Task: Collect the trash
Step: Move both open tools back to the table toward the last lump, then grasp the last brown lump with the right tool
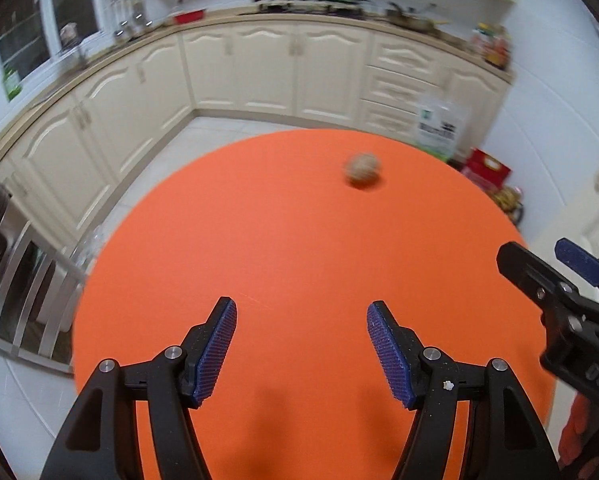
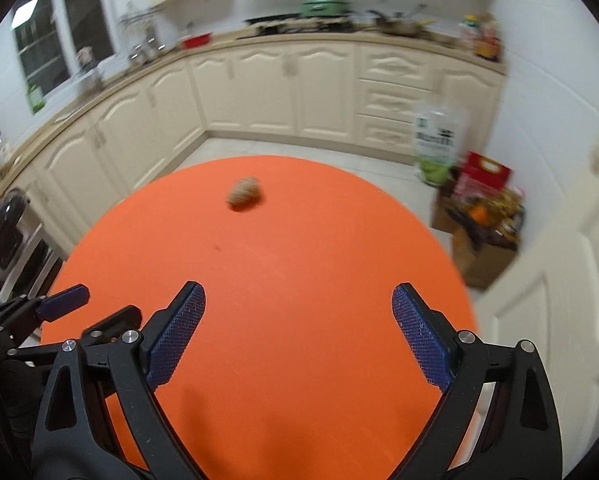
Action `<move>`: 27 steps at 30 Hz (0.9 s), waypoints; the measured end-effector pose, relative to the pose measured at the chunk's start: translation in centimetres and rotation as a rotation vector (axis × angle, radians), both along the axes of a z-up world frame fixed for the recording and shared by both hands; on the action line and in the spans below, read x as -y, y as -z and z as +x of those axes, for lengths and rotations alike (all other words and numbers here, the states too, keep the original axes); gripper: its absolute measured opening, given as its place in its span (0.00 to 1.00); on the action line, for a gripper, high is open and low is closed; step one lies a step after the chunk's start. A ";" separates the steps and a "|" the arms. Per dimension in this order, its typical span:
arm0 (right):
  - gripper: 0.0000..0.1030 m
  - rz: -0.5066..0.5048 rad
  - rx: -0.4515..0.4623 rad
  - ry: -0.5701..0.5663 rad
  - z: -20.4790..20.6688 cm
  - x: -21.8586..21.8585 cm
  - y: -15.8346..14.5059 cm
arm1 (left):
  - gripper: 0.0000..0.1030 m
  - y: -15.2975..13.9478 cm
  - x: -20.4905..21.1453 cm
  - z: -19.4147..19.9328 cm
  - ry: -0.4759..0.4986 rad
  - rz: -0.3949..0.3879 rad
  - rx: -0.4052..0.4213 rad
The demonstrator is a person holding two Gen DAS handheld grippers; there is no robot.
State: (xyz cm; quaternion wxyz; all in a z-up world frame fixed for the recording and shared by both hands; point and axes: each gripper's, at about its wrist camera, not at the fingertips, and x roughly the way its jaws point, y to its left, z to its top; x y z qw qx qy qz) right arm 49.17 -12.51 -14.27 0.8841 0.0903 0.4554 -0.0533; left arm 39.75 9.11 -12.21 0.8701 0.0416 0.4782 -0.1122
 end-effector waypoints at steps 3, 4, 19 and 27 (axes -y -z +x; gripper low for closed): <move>0.92 -0.014 -0.026 -0.023 3.5 -0.9 1.4 | 0.62 0.5 -1.5 2.3 -0.047 0.010 -0.023; 0.92 -0.023 -0.040 -0.024 4.9 -0.9 2.0 | 0.62 0.8 -1.7 3.2 -0.054 0.011 -0.037; 0.91 -0.079 -0.206 -0.073 16.7 -2.3 9.9 | 0.62 3.5 -3.7 14.5 -0.032 0.007 -0.177; 0.41 -0.054 -0.180 -0.138 17.3 -3.1 10.3 | 0.62 4.3 -3.8 17.4 -0.036 -0.003 -0.197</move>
